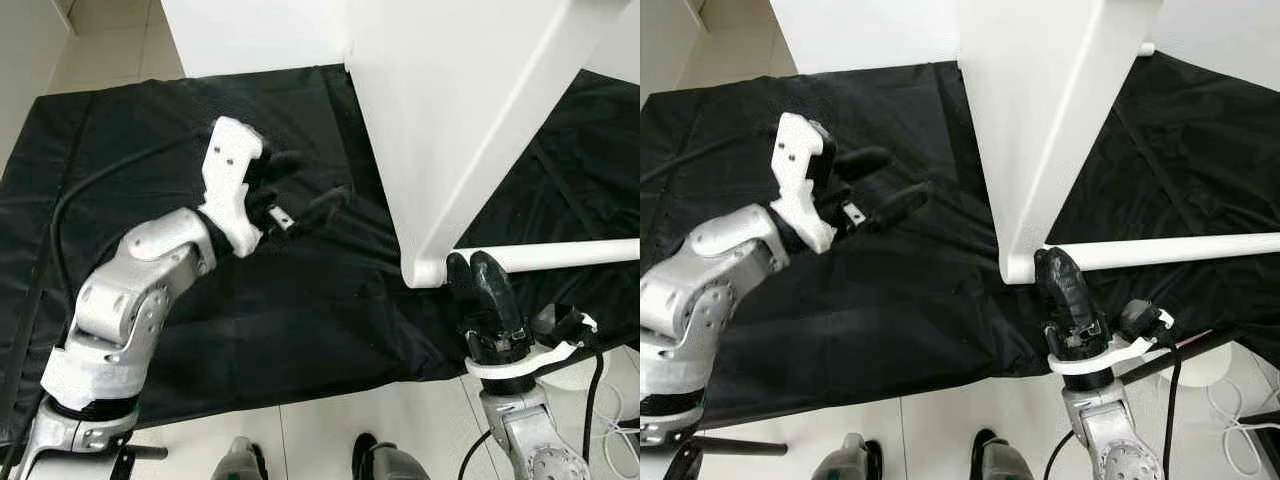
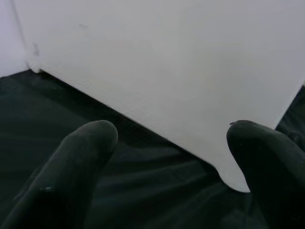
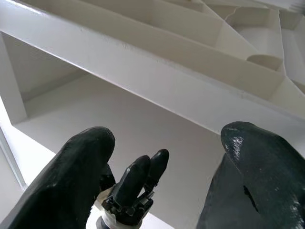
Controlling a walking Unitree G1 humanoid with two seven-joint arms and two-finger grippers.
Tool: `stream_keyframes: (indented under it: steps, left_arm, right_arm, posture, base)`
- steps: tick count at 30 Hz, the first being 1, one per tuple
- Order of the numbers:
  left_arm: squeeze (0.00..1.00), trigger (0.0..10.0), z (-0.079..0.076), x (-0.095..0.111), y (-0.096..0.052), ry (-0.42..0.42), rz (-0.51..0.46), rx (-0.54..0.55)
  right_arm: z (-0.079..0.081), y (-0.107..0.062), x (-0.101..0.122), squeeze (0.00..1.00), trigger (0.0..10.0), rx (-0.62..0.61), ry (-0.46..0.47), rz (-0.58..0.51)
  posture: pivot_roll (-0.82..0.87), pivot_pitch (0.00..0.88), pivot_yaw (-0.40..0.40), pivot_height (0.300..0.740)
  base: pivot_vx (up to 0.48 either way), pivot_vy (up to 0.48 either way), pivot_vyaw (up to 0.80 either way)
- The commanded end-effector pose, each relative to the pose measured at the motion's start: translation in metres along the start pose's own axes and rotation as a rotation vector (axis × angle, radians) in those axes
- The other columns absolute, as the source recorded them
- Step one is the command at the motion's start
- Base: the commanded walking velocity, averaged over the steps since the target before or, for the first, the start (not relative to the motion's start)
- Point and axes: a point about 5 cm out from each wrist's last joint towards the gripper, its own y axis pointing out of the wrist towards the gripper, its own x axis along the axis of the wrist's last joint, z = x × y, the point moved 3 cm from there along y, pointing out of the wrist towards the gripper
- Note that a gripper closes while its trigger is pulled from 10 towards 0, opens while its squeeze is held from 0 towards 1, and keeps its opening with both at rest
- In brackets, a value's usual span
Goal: Building children table
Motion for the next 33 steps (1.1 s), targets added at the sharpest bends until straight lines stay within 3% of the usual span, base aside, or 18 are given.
stream_keyframes:
  steps: [1,2,3,8,9,10,17,19,21,23,27,28,30,31,32,33]
  left_arm:
    - [0.00,10.0,0.002,-0.004,-0.004,-0.006,0.021,0.017]
    - [0.00,10.0,0.002,-0.004,-0.004,-0.006,0.021,0.017]
    - [0.00,10.0,0.000,-0.022,-0.019,-0.065,0.072,0.025]
    - [0.00,10.0,0.000,-0.037,-0.037,-0.093,0.120,0.027]
    - [0.49,10.0,0.001,-0.038,-0.041,-0.112,0.124,0.030]
    - [1.00,10.0,0.002,-0.040,-0.047,-0.119,0.122,0.035]
    - [1.00,10.0,0.007,-0.044,-0.052,-0.138,0.120,0.077]
    - [1.00,10.0,0.011,-0.049,-0.052,-0.156,0.117,0.128]
    - [1.00,10.0,0.017,-0.053,-0.050,-0.145,0.110,0.201]
    - [0.99,10.0,0.017,-0.052,-0.046,-0.156,0.069,0.253]
    - [0.99,10.0,0.016,-0.052,-0.045,-0.161,0.057,0.270]
    - [0.78,10.0,0.015,-0.052,-0.044,-0.161,0.050,0.275]
    - [0.78,10.0,0.015,-0.052,-0.044,-0.161,0.050,0.275]
    - [0.67,10.0,0.014,-0.052,-0.044,-0.171,0.040,0.282]
    - [0.39,10.0,0.013,-0.053,-0.043,-0.188,0.026,0.291]
    - [0.39,10.0,0.012,-0.053,-0.043,-0.201,0.017,0.297]
  right_arm:
    - [-0.002,-0.005,-0.002,0.00,10.0,-0.014,0.005,0.003]
    - [-0.002,-0.005,-0.002,0.00,10.0,-0.014,0.005,0.003]
    - [0.000,-0.009,-0.003,0.00,10.0,-0.050,-0.041,0.033]
    - [0.002,-0.013,-0.003,0.00,10.0,-0.077,-0.081,0.071]
    - [0.004,-0.016,-0.003,0.00,10.0,-0.069,-0.084,0.087]
    - [0.005,-0.021,0.001,1.00,10.0,-0.067,-0.085,0.105]
    - [0.004,-0.026,0.007,1.00,10.0,-0.076,-0.125,0.118]
    - [0.000,-0.025,0.010,1.00,10.0,-0.123,-0.189,0.128]
    - [-0.013,-0.018,0.015,1.00,10.0,-0.247,-0.378,0.144]
    - [-0.022,-0.001,0.011,1.00,10.0,-0.404,-0.657,0.194]
    - [-0.024,0.003,0.012,1.00,10.0,-0.458,-0.730,0.183]
    - [-0.021,0.002,0.008,1.00,10.0,-0.447,-0.758,0.206]
    - [-0.021,0.002,0.008,1.00,10.0,-0.447,-0.758,0.206]
    - [-0.019,0.000,0.004,1.00,10.0,-0.442,-0.776,0.224]
    - [-0.016,0.001,0.001,1.00,10.0,-0.429,-0.806,0.243]
    - [-0.014,0.002,-0.001,1.00,10.0,-0.421,-0.828,0.252]
  posture:
    - [0.12,0.170,0.027,0.740]
    - [0.12,0.170,0.027,0.740]
    - [0.11,0.175,0.029,0.740]
    - [0.10,0.176,0.029,0.740]
    - [0.10,0.174,0.030,0.740]
    - [0.10,0.170,0.032,0.740]
    - [0.09,0.169,0.031,0.740]
    - [0.08,0.163,0.031,0.740]
    - [0.08,0.160,0.030,0.740]
    - [0.06,0.153,0.027,0.740]
    - [0.06,0.153,0.025,0.740]
    - [0.06,0.151,0.019,0.740]
    - [0.06,0.151,0.019,0.740]
    - [0.06,0.149,0.020,0.740]
    - [0.06,0.149,0.018,0.740]
    - [0.06,0.149,0.018,0.740]
  base:
    - [0.000,0.000,0.00]
    - [0.000,0.000,0.00]
    - [0.000,0.000,0.00]
    - [0.000,0.000,0.00]
    - [0.000,0.000,0.00]
    - [0.000,0.000,0.00]
    - [0.000,0.000,0.00]
    - [0.000,0.000,0.00]
    - [0.000,0.000,0.00]
    - [0.000,0.000,0.00]
    - [0.000,0.000,0.00]
    - [0.000,0.000,0.00]
    - [0.000,0.000,0.00]
    - [0.000,0.000,0.00]
    - [0.000,0.000,0.00]
    - [0.000,0.000,0.00]
